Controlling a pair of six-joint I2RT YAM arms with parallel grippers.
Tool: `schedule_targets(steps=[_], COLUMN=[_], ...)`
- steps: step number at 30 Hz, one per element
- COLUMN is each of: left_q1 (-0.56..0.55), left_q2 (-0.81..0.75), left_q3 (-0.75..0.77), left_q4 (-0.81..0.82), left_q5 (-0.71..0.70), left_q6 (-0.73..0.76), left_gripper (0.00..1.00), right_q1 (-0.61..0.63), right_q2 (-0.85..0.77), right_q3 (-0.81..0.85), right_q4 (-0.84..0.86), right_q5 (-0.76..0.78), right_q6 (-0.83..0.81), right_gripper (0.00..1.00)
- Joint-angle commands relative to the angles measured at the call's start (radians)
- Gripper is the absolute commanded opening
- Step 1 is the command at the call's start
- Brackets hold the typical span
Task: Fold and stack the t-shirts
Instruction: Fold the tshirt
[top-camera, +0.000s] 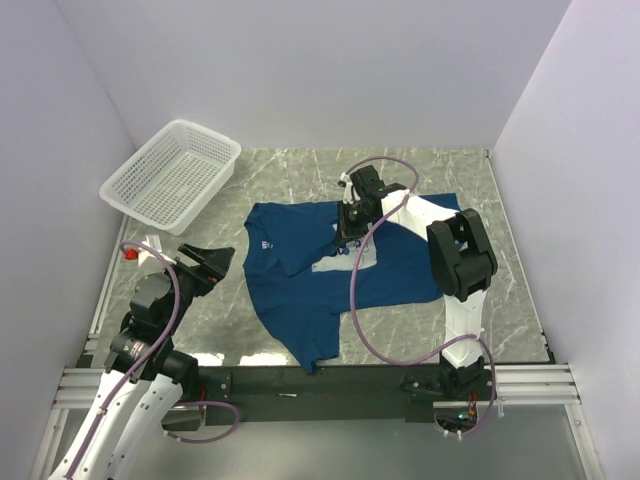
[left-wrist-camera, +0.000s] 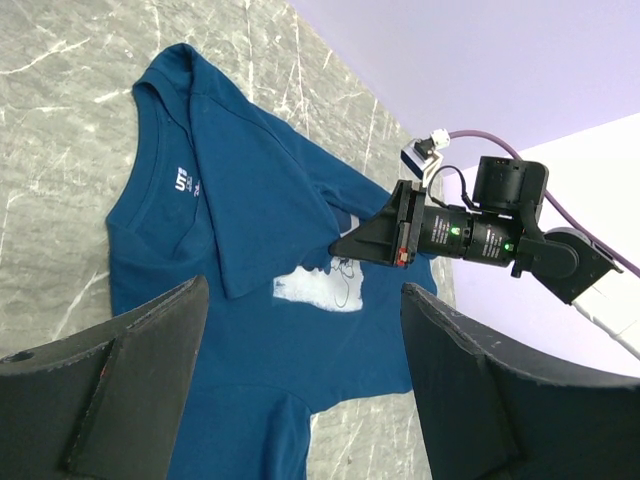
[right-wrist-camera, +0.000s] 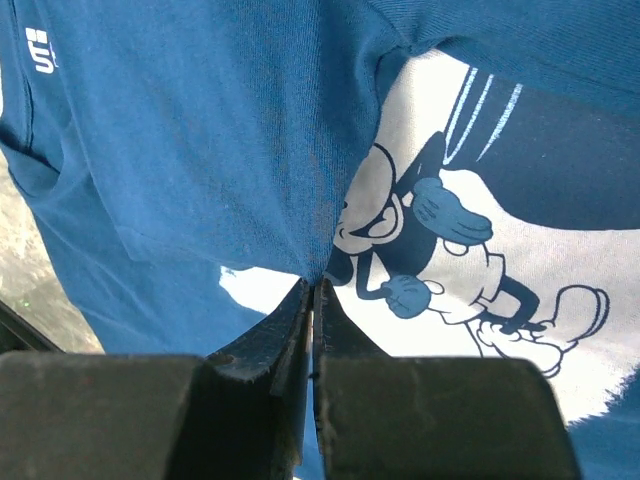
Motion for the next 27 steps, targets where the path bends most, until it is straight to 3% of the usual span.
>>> schedule_targets(steps=[1, 4, 7, 8, 12, 23, 27], left_q1=[0.003, 0.003, 0.003, 0.003, 0.003, 0.002, 0.003], left_q2=[0.005, 0.017, 0.026, 0.031, 0.038, 0.118, 0.265], left_q3=[0.020, 0.020, 0.020, 0.019, 0.013, -0.049, -0.082], left_q4=[0.029, 0.035, 0.041, 0.044, 0.052, 0.161, 0.240], left_q5=[0.018, 0.025, 0.031, 0.032, 0.041, 0.129, 0.277], left_q6=[0.014, 0.017, 0.020, 0.021, 0.023, 0.003, -0.006], left_gripper=[0.83, 0.83, 0.83, 0.83, 0.83, 0.83, 0.78], right_q1=[-0.008, -0.011, -0.016, -0.024, -0.056, -0.070, -0.064], right_q2=[-0.031, -0.033, -0.036, -0.036, -0.076, -0.002, -0.049], right_q3=[0.000, 0.008, 0.025, 0.028, 0.023, 0.055, 0.080], right_q4=[-0.016, -0.018, -0.032, -0.038, -0.039, -0.128, -0.329], right_q5=[0.008, 0.008, 0.005, 0.000, -0.050, -0.326, -0.478], right_q6=[-0.026, -0.029, -0.053, -0.067, -0.142, -0.345, -0.685], right_gripper=[0.07, 0.12, 0.23, 0.34, 0.55, 0.56, 0.55])
